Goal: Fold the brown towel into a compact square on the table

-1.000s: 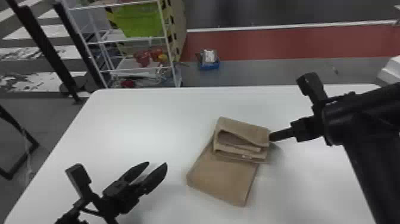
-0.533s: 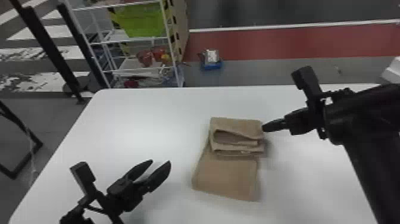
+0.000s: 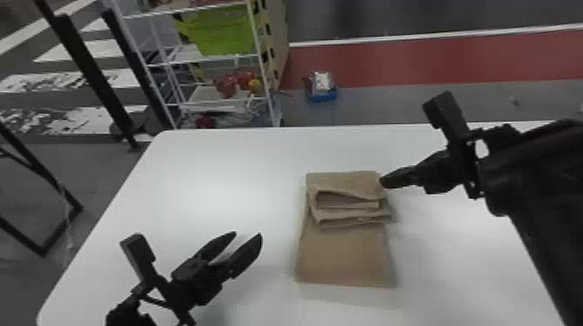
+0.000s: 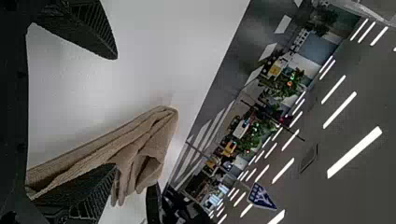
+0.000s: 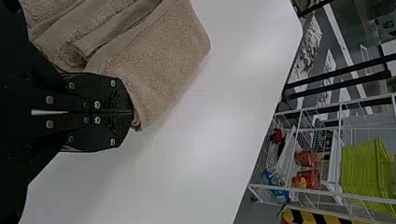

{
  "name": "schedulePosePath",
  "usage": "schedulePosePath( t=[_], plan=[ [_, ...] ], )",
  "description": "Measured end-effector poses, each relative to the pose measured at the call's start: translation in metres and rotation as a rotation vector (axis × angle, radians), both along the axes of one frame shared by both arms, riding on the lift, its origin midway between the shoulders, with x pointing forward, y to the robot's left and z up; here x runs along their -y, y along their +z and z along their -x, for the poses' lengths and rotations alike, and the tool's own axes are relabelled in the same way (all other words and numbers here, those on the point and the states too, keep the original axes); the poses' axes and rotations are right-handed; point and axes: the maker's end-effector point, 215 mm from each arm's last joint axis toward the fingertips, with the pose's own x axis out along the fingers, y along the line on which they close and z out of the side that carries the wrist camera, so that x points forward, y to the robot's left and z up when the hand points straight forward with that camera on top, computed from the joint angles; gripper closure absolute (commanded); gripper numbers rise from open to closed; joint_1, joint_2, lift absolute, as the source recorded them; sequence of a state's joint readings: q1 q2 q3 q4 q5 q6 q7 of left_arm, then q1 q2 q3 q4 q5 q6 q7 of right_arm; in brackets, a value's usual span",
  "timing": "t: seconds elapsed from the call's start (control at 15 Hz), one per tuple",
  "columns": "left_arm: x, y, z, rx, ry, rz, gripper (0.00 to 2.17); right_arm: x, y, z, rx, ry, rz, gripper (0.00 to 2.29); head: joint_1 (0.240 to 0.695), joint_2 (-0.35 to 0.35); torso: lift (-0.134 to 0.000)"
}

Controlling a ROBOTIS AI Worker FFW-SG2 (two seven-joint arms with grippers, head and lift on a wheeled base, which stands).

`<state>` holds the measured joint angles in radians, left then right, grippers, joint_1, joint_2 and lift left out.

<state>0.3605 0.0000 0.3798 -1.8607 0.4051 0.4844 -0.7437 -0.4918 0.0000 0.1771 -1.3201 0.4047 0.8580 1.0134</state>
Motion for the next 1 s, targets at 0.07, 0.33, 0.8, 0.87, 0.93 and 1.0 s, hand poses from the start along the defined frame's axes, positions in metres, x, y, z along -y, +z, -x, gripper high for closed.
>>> schedulePosePath(
  t=[0.07, 0.33, 0.8, 0.87, 0.93, 1.0],
  plan=[
    [-0.001, 0.0, 0.0, -0.001, 0.002, 0.0, 0.06, -0.003, 0.001, 0.01, -0.002, 0.029, -0.007, 1.02, 0.695, 0.21, -0.134],
    [-0.003, 0.0, 0.0, -0.002, 0.005, 0.0, 0.06, -0.011, 0.058, 0.055, 0.145, 0.195, 0.007, 0.11, 0.695, 0.236, -0.134],
    [-0.004, -0.001, 0.001, -0.003, 0.007, 0.002, 0.06, -0.006, 0.078, 0.074, 0.463, 0.513, 0.416, 0.12, 0.695, 0.237, -0.134],
    [-0.005, -0.001, 0.001, -0.003, 0.008, 0.002, 0.06, -0.006, 0.074, 0.075, 0.465, 0.533, 0.444, 0.13, 0.695, 0.238, -0.134],
    [-0.005, -0.002, 0.001, -0.003, 0.008, 0.002, 0.06, -0.006, 0.07, 0.077, 0.466, 0.553, 0.466, 0.15, 0.695, 0.239, -0.134],
    [-0.005, -0.002, 0.001, -0.004, 0.008, 0.002, 0.06, -0.009, 0.064, 0.078, 0.465, 0.577, 0.482, 0.15, 0.695, 0.241, -0.134]
  ],
)
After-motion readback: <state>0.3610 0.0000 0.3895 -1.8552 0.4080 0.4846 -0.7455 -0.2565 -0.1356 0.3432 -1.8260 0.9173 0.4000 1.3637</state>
